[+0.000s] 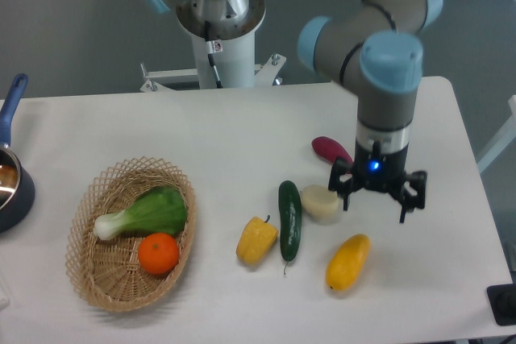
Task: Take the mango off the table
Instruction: 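Lower the open gripper down over the yellow mango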
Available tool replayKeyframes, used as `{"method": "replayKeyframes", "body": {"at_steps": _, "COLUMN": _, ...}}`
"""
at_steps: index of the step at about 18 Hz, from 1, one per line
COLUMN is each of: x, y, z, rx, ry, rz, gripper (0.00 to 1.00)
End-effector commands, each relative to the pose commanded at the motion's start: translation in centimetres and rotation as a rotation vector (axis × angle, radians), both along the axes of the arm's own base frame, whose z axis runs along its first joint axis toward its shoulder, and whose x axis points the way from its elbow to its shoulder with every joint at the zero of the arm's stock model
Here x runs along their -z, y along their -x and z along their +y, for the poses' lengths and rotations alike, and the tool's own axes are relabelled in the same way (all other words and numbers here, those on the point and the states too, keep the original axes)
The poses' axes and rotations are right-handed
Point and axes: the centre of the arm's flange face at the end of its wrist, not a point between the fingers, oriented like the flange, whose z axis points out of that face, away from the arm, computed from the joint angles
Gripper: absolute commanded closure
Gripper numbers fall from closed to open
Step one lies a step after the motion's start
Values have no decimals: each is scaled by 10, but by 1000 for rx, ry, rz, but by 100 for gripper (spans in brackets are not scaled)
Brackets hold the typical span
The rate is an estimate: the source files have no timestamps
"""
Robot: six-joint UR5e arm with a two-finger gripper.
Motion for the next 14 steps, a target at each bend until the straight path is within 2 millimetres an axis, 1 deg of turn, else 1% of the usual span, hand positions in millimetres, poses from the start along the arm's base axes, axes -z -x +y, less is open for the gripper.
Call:
{"method": "replayKeyframes", "body": {"at_steps": 2, "x": 9, "y": 9, "z": 8, "rx": 6, "ry": -20, "rz": -16, "gripper": 0}}
{"method": "replayKeyframes", "body": {"at_steps": 5, "x": 32, "y": 15, "z": 16, "rx": 15, "ry": -35, "rz": -58, "gripper": 0}}
{"method": "replayKeyframes", "body": {"at_steps": 8, "x": 42, "y": 13, "z": 16, "rx": 21, "ry": -27, "rz": -72, "gripper": 0}}
{"method": "replayKeyframes", "body": {"at_steps": 10, "x": 47, "y": 18, "z": 19, "rx": 37, "ry": -23, "rz": -67, "gripper": 0}}
{"method": "replayKeyframes", "body": {"at_steps": 14, "x": 59, "y": 14, "z": 16, "rx": 123, "ry": 4, "rz": -62, "gripper": 0}}
